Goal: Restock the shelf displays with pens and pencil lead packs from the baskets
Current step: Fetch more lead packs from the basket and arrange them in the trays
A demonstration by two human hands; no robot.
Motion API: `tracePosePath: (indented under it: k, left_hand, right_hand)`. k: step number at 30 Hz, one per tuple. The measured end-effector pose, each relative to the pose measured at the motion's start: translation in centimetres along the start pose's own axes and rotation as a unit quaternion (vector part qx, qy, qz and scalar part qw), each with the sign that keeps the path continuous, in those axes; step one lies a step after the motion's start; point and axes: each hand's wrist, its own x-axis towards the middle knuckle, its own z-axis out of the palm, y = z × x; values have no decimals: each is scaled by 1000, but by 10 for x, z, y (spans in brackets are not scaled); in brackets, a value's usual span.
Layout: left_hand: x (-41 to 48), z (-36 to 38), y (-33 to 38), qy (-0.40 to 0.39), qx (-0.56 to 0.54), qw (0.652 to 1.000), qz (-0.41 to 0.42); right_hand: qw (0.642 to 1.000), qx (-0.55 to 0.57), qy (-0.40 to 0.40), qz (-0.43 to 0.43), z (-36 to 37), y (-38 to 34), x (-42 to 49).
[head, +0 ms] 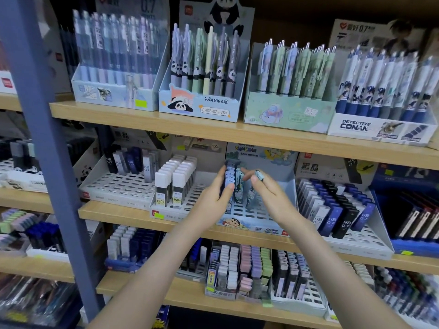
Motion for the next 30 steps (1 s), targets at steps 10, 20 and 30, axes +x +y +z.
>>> tracePosePath:
  k: [10,20,30]
  left_hand:
    - [5,3,-12,14,2,999,31]
    - [-16,15,-27,58,84,989,103]
    - [-37,20,-49,94,363,911,170]
  right_hand:
    - [1000,26,10,-15,-1,-3,4]
    - [995,11,96,18,-1,-9,-2]
    - [993,-104,27,-55,-1,-10,5]
